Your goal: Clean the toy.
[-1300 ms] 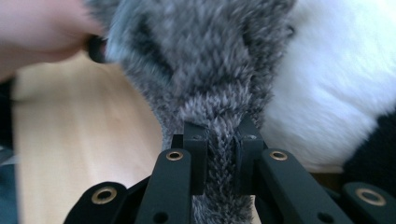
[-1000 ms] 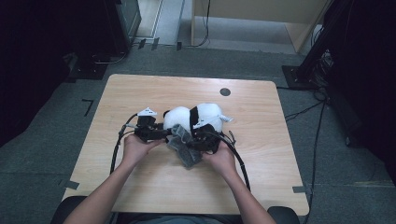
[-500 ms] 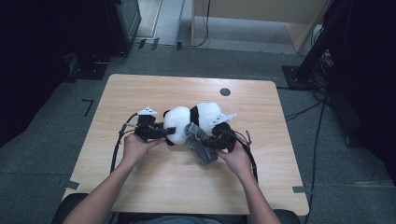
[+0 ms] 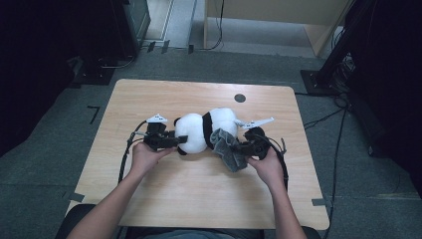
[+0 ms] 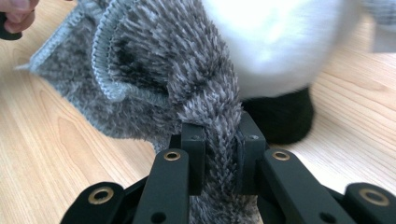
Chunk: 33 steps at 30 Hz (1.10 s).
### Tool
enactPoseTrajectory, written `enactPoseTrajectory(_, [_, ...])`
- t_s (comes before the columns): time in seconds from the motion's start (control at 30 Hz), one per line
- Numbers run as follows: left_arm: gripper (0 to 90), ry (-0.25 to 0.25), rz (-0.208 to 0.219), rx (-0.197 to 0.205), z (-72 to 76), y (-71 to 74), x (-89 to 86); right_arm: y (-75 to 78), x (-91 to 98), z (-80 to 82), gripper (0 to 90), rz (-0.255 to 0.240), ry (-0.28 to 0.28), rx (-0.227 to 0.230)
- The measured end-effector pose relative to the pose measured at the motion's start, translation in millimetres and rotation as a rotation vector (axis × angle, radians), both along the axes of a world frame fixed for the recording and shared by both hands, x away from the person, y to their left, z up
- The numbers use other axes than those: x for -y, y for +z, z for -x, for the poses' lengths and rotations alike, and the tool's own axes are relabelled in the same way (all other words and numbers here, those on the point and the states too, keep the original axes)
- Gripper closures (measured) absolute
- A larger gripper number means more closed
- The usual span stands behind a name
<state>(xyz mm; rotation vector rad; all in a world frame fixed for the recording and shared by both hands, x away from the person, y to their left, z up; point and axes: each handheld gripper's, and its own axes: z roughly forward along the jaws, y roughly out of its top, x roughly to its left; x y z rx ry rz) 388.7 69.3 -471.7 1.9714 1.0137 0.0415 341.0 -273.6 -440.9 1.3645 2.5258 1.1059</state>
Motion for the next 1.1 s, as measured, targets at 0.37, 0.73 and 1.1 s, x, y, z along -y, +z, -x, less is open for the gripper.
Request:
enactPoseTrajectory(0.37, [48.8,0.001,0.002,0.003,-0.3,0.0,1.0,-1.5,30.7,-7.9,78.9,-0.028,-0.114,0.001])
enactPoseTrajectory(0.73, [48.7,0.001,0.012,-0.002,-1.1,-0.4,0.0,-13.8,44.0,-21.1,79.0,-0.027,-0.211,-0.001])
enactPoseTrajectory(1.1, [50.0,0.014,0.028,-0.008,0.2,2.4,0.4,8.4,56.7,-13.8,79.3,-0.048,-0.255,0.067])
